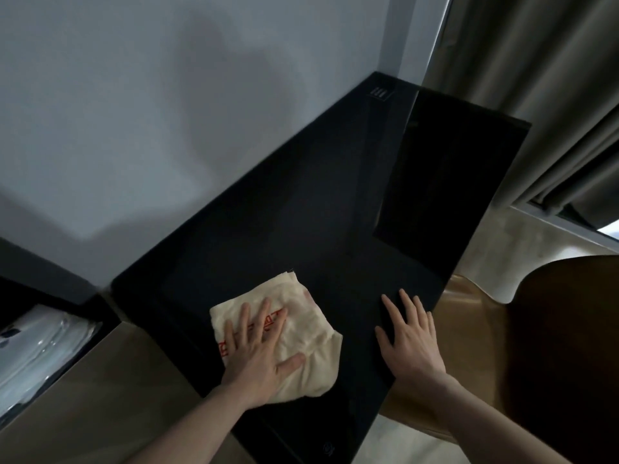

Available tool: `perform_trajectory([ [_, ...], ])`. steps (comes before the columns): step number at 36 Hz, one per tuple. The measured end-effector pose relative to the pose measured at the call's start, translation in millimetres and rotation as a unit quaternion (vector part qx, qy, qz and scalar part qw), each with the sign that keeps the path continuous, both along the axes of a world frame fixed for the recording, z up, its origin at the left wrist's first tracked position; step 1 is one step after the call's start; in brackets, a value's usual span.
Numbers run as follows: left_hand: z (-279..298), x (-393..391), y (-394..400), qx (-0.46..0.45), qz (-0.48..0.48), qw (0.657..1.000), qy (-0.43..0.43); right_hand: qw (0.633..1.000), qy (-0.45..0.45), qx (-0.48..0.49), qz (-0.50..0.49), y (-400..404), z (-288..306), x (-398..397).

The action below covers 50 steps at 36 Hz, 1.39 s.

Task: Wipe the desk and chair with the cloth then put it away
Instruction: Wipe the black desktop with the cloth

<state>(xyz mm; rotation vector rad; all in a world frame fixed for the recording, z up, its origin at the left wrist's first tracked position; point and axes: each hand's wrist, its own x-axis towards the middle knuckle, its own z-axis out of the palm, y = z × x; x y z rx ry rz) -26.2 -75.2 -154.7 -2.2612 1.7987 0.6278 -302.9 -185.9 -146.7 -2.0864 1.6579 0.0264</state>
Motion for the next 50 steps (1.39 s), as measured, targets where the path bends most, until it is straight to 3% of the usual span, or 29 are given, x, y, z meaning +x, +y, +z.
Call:
perform_trajectory([
  [6,-2.6,-2.3,-31.4,0.009,-0.001,1.000,0.012,0.999,-0.001,0.002,-0.049,-31.4,-0.2,-8.1],
  [16,2.5,-24.0,-92.0,0.042,0.008,0.999,0.027,0.999,-0.013,-0.005,-0.043,-79.2,-3.3,-25.3],
  [35,-1.0,-90.7,-239.7,0.037,0.084,0.996,0.018,0.997,-0.040,-0.031,-0.054,-244.6,-16.4,-91.6],
  [50,-1.3,-91.7,-330.8,0.023,0.042,0.999,0.020,0.997,-0.018,-0.058,-0.037,-272.5,-25.1,-94.7],
])
